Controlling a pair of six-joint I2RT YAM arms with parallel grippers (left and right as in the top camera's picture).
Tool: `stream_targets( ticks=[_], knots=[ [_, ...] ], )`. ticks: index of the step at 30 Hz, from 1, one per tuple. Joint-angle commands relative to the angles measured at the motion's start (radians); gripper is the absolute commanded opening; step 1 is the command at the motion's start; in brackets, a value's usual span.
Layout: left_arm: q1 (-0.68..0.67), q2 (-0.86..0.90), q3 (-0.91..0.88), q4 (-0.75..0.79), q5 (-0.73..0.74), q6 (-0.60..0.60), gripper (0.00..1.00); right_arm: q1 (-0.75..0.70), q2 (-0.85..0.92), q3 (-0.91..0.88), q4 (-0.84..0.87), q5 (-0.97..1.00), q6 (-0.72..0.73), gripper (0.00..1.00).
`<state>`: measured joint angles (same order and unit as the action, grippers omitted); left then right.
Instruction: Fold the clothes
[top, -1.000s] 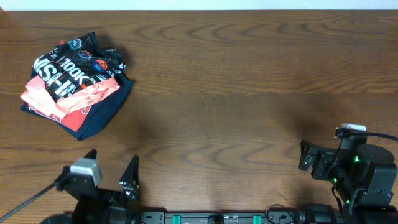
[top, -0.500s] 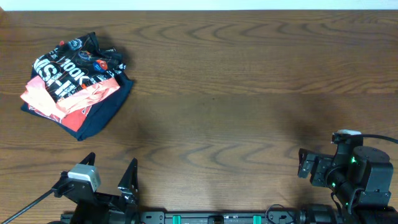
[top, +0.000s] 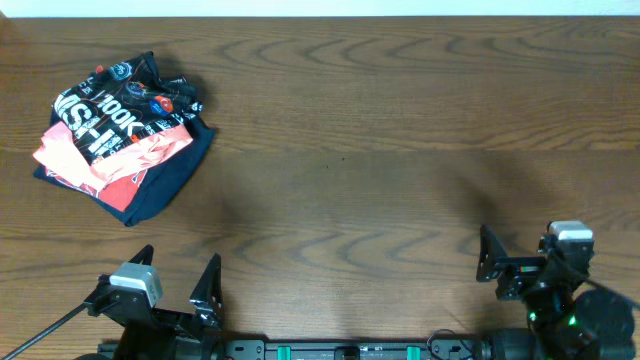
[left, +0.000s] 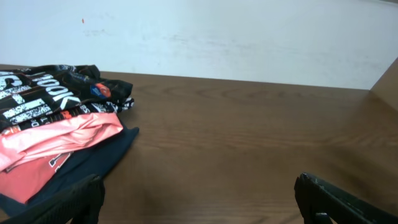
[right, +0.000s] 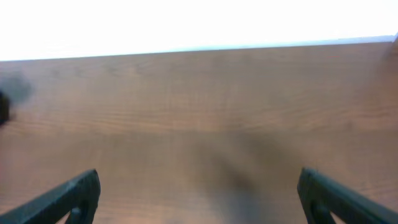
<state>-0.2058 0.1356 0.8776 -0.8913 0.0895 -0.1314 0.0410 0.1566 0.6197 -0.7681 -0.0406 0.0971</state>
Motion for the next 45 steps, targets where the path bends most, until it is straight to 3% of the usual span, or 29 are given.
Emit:
stream_targets(
  ticks=[1,10,14,18,45],
  knots=[
    [-0.005,-0.001,-0.003,0.002,-0.012,-0.005,0.98,0.013,-0.098,-0.143,0.114,0.01,-0.027,0.99],
    [-0.005,-0.001,-0.003,0.002,-0.012,-0.005,0.98,0.015,-0.152,-0.507,0.649,0.01,-0.124,0.99],
    [-0.005,-0.001,-0.003,0.002,-0.012,-0.005,0.98,0.015,-0.152,-0.616,0.795,0.014,-0.204,0.99],
    [-0.005,-0.001,-0.003,0.002,-0.012,-0.005,0.98,0.019,-0.152,-0.615,0.742,-0.005,-0.286,0.99],
    [-0.005,-0.001,-0.003,0.002,-0.012,-0.005,0.98,0.018,-0.151,-0.614,0.701,-0.045,-0.285,0.99]
  ],
)
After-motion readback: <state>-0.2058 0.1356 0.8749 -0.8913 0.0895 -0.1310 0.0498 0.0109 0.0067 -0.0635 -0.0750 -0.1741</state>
